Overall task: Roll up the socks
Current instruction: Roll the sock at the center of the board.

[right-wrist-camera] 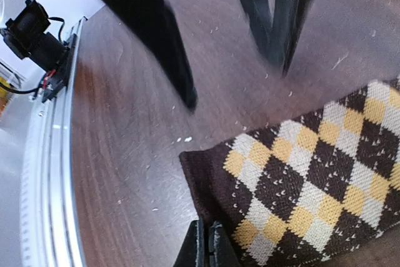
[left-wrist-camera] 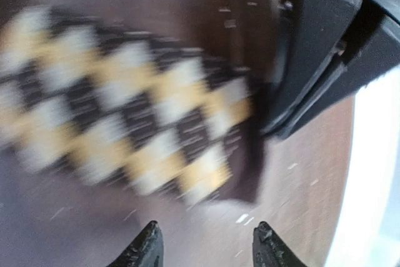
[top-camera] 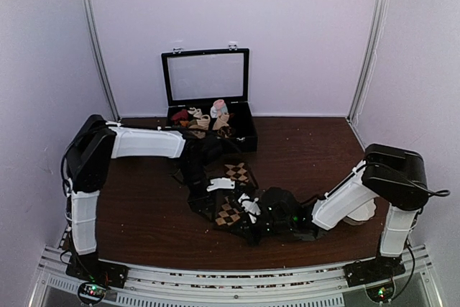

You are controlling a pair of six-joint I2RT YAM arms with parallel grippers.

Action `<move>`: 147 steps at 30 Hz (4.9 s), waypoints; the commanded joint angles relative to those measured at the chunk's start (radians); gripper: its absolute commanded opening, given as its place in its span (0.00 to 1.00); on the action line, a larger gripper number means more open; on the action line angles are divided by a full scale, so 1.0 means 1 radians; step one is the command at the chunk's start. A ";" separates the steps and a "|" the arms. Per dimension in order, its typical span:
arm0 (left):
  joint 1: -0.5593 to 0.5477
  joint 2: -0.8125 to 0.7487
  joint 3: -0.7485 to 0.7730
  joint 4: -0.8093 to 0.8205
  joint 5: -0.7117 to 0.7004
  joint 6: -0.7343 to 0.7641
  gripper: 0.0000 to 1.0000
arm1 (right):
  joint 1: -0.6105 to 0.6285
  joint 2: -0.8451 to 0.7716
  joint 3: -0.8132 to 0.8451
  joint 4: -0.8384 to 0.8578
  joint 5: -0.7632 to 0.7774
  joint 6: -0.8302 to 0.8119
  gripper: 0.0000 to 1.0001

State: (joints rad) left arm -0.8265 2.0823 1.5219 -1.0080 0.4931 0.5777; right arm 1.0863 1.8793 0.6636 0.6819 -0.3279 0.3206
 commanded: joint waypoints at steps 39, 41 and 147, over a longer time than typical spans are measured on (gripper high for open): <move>-0.177 -0.125 -0.213 0.353 -0.234 0.259 0.40 | -0.182 0.180 0.039 -0.187 -0.259 0.672 0.00; -0.177 -0.120 -0.208 0.359 -0.247 0.253 0.40 | -0.182 0.182 0.034 -0.180 -0.263 0.675 0.00; 0.024 0.454 0.385 -0.329 0.209 -0.164 0.00 | 0.281 -0.095 0.074 -0.261 0.422 -0.744 0.47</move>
State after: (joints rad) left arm -0.8112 2.4794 1.8816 -1.3933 0.8112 0.4248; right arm 1.3987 1.7523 0.7025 0.4244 0.1707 -0.3599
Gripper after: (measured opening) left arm 0.013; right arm 0.489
